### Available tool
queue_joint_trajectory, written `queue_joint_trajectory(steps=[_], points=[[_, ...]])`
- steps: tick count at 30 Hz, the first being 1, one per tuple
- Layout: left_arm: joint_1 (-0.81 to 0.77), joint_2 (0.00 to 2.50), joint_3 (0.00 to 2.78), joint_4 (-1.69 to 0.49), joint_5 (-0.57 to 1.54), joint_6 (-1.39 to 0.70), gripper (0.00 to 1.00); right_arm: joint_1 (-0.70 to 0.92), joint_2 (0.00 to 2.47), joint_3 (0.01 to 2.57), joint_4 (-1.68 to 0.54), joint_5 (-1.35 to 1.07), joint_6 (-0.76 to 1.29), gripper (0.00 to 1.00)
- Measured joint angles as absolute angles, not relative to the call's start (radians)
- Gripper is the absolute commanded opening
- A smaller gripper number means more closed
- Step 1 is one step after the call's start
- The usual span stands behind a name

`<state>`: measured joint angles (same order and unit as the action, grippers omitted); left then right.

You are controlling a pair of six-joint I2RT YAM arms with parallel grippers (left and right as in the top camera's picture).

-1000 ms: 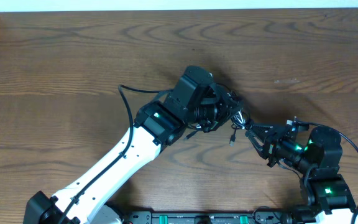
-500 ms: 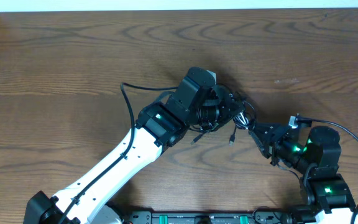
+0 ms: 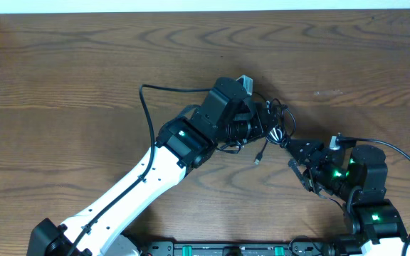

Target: Untangle cables

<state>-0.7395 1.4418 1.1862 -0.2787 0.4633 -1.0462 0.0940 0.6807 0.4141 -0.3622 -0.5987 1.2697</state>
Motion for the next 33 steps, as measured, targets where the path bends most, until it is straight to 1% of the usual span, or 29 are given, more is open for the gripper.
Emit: queue_joint_trajectory(steps=[3,6,17,27,33], points=[[-0.739,1.442,1.186,-0.279,0.463,-1.018,0.08,0.094,0.681,0.414,-0.363,-0.602,1.275,0.80],[-0.739,1.442,1.186,-0.279,0.464,-0.981,0.08,0.094,0.681,0.414,-0.362,-0.602,1.277,0.91],[-0.737,1.442,1.186,-0.288,0.460,-0.702,0.08,0.094,0.681,0.414,-0.361,-0.602,1.283,0.90],[-0.735,1.442,1.186,-0.331,0.457,-0.540,0.08,0.094,0.681,0.414,-0.339,-0.601,1.283,0.88],[-0.735,1.442,1.186,-0.333,0.457,-0.496,0.08,0.094,0.681,0.414,-0.339,-0.575,1.283,0.88]])
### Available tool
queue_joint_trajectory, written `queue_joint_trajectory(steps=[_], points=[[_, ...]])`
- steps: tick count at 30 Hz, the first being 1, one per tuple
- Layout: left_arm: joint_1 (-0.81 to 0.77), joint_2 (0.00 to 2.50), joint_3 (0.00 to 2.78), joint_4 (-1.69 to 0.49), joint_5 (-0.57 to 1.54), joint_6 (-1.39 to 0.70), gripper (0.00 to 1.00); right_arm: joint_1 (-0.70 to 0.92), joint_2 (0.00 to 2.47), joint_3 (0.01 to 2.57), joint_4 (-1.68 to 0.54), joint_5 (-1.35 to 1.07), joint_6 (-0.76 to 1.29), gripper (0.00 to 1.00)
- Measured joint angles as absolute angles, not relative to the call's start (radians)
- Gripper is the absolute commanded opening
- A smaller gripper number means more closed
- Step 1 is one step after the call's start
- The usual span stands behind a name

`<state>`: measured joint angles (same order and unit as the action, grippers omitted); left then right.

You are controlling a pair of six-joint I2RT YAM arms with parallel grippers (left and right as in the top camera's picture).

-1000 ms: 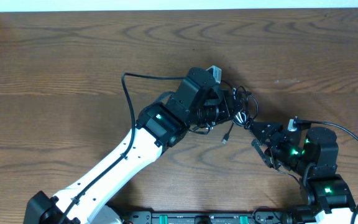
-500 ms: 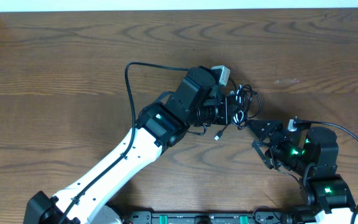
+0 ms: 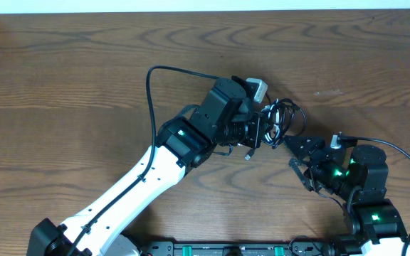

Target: Untangle cables

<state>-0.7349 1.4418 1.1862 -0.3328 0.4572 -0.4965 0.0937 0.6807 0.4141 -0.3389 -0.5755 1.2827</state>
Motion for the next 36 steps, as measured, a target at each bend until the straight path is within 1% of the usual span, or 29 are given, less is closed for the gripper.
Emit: queue_joint_trajectory(steps=[4,8,10,16,19,20,21,24,25,28,30,32,34,35,36], points=[[-0.735,1.442,1.186,-0.333,0.458,-0.514,0.08,0.094,0.681,0.414,-0.335,-0.541,1.283,0.87],[-0.735,1.442,1.186,-0.333,0.459,-0.547,0.08,0.094,0.681,0.414,-0.335,-0.495,1.283,0.90],[-0.735,1.442,1.186,-0.321,0.476,-0.558,0.08,0.094,0.681,0.414,-0.335,-0.469,1.283,0.90],[-0.735,1.442,1.186,-0.189,0.611,-0.598,0.08,0.094,0.681,0.414,-0.334,-0.416,1.283,0.89],[-0.735,1.442,1.186,-0.175,0.668,-0.626,0.08,0.094,0.680,0.414,-0.327,-0.410,1.283,0.87],[-0.735,1.442,1.186,-0.175,0.687,-0.632,0.08,0.094,0.681,0.414,-0.324,-0.406,1.283,0.82],[-0.735,1.442,1.186,-0.176,0.703,-0.635,0.08,0.094,0.681,0.414,-0.319,-0.404,1.283,0.72],[-0.735,1.442,1.186,-0.178,0.748,-0.648,0.08,0.094,0.680,0.414,-0.281,-0.390,1.281,0.36],[-0.735,1.442,1.186,-0.179,0.760,-0.652,0.08,0.094,0.680,0.415,-0.276,-0.381,1.286,0.26],[-0.735,1.442,1.186,-0.179,0.783,-0.656,0.08,0.094,0.681,0.415,-0.274,-0.358,1.280,0.09],[-0.735,1.442,1.186,-0.180,0.790,-0.658,0.08,0.094,0.680,0.416,-0.276,-0.339,1.245,0.01],[-0.732,1.442,1.186,-0.177,0.801,-0.659,0.07,0.094,0.680,0.416,-0.278,-0.325,1.208,0.01],[-0.726,1.442,1.186,-0.175,0.814,-0.662,0.08,0.094,0.680,0.416,-0.279,-0.315,1.171,0.05],[-0.723,1.442,1.186,-0.175,0.819,-0.662,0.08,0.094,0.680,0.416,-0.279,-0.310,1.155,0.09],[-0.721,1.442,1.186,-0.175,0.823,-0.662,0.08,0.094,0.680,0.416,-0.280,-0.307,1.145,0.15]])
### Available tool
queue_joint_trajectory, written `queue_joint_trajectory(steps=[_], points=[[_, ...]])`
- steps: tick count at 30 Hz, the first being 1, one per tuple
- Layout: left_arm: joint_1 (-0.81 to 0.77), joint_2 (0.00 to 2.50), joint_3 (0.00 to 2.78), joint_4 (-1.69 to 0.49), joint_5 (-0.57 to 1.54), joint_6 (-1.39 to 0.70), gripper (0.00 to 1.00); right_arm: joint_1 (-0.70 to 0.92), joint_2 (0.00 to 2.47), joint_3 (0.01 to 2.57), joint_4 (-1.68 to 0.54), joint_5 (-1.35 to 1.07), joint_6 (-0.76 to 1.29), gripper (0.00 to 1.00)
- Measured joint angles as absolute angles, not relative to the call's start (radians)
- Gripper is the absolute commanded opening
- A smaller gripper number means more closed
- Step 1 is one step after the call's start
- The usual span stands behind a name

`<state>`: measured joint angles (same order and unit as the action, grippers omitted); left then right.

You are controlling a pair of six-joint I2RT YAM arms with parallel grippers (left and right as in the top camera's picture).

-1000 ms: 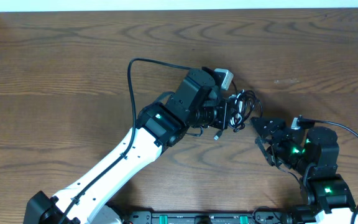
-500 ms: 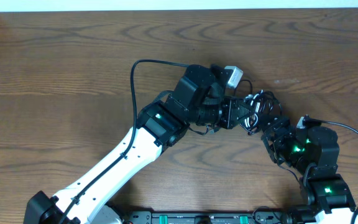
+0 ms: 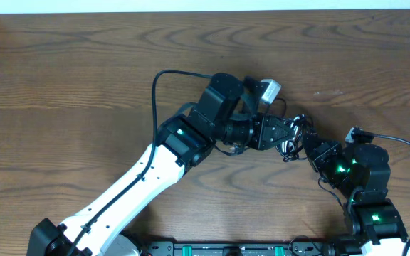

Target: Untangle cables

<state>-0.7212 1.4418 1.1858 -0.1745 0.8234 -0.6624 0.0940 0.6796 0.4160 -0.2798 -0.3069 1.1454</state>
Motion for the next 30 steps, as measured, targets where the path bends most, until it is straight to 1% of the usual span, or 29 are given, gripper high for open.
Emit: queue_joint_trajectory(steps=[2,4,6,7,10,11,16,20,24,30], points=[[-0.720,1.442,1.186,-0.174,0.833,-0.662,0.08,0.094,0.680,0.416,-0.282,-0.297,1.126,0.34],[-0.720,1.442,1.186,-0.170,0.839,-0.664,0.08,0.094,0.681,0.416,-0.287,-0.287,1.112,0.40],[-0.720,1.442,1.186,-0.167,0.842,-0.675,0.08,0.094,0.680,0.416,-0.287,-0.287,1.100,0.40],[-0.720,1.442,1.186,-0.162,0.844,-0.682,0.08,0.094,0.681,0.416,-0.287,-0.288,1.097,0.35],[-0.720,1.442,1.186,-0.147,0.848,-0.700,0.07,0.094,0.681,0.416,-0.287,-0.287,1.093,0.06],[-0.720,1.442,1.186,-0.145,0.849,-0.704,0.07,0.094,0.680,0.416,-0.286,-0.287,1.090,0.01],[-0.720,1.442,1.186,-0.144,0.860,-0.711,0.08,0.095,0.680,0.417,-0.295,-0.276,1.063,0.01],[-0.701,1.443,1.186,-0.146,0.867,-0.711,0.08,0.095,0.685,0.426,-0.374,-0.216,1.033,0.01],[-0.620,1.442,1.186,-0.128,0.895,-0.712,0.08,0.093,0.706,0.424,-0.466,-0.111,1.016,0.01],[-0.476,1.442,1.186,-0.130,0.912,-0.712,0.08,0.093,0.712,0.424,-0.474,-0.054,1.003,0.01]])
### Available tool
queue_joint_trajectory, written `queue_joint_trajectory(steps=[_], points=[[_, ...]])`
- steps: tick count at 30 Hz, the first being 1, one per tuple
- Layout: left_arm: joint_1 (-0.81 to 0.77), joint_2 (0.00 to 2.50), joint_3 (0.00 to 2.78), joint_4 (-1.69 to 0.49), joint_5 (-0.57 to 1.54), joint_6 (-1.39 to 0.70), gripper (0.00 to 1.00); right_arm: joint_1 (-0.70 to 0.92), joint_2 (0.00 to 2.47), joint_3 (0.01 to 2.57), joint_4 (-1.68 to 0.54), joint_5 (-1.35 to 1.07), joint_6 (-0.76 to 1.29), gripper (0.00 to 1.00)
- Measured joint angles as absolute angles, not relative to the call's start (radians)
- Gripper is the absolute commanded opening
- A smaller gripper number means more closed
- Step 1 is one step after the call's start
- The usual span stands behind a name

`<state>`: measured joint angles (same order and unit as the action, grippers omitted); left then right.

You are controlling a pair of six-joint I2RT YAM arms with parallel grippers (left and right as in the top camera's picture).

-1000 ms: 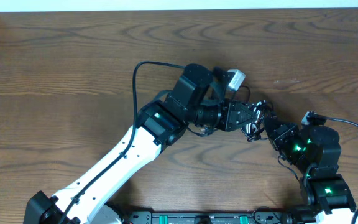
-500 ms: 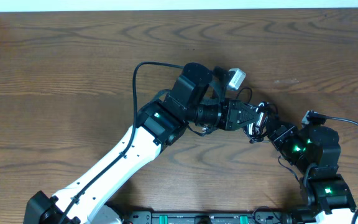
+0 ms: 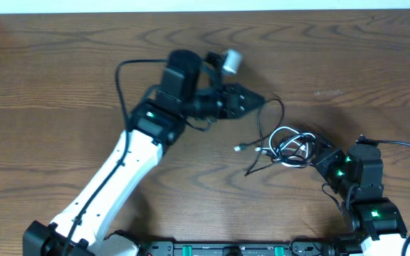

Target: Untangle cables

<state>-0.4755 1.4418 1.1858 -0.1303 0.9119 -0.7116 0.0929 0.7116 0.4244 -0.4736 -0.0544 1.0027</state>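
Observation:
A tangled bundle of black and white cables lies on the table right of centre. One black strand loops up from it to my left gripper, which looks shut on that strand's upper end. My right gripper is at the bundle's right edge, apparently shut on it, though its fingertips are partly hidden by the loops. A loose end with a small plug points left out of the bundle. Another thin black end trails down and to the left.
The wooden table stretches around the arms. The left arm's own black lead arcs beside its wrist, and the right arm's lead runs off to the right. A dark rail lies along the front edge.
My left gripper has moved up and to the left, away from the bundle, with one black strand stretched out behind it. The bundle has stayed by my right gripper and now looks looser.
Both grippers were at a tight knot near the table's centre. Then the left gripper was at the knot, slightly to the right. Later the two grippers were close together at the bundle. Now the left one is far away with one strand drawn out.

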Motion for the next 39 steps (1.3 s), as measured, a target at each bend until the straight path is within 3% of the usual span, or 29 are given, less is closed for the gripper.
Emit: queue_joint_trajectory(steps=[3,5,9,13,20,23,25,31,34,39], points=[[-0.427,1.442,1.186,-0.136,0.912,-0.712,0.17,0.093,0.712,0.424,-0.472,-0.047,1.002,0.01],[-0.413,1.442,1.186,-0.163,0.912,-0.706,0.30,0.093,0.711,0.424,-0.472,-0.047,1.001,0.01],[-0.414,1.442,1.186,-0.250,0.915,-0.651,0.75,0.093,0.712,0.424,-0.466,-0.052,0.984,0.01],[-0.414,1.442,1.186,-0.361,0.915,-0.561,0.85,0.093,0.712,0.424,-0.424,-0.083,0.924,0.01],[-0.414,1.442,1.186,-0.530,0.916,-0.281,0.86,0.093,0.712,0.424,-0.211,-0.282,0.755,0.01],[-0.414,1.442,1.186,-0.558,0.902,-0.181,0.73,0.093,0.711,0.423,-0.151,-0.410,0.706,0.01],[-0.414,1.442,1.186,-0.566,0.852,-0.128,0.71,0.093,0.712,0.423,-0.145,-0.504,0.685,0.01],[-0.459,1.442,1.186,-0.569,0.704,-0.084,0.57,0.093,0.712,0.423,-0.144,-0.645,0.667,0.01],[-0.504,1.442,1.186,-0.569,0.631,-0.073,0.45,0.093,0.712,0.423,-0.141,-0.678,0.665,0.01],[-0.570,1.442,1.186,-0.569,0.519,-0.070,0.39,0.093,0.712,0.423,-0.134,-0.711,0.664,0.01]])
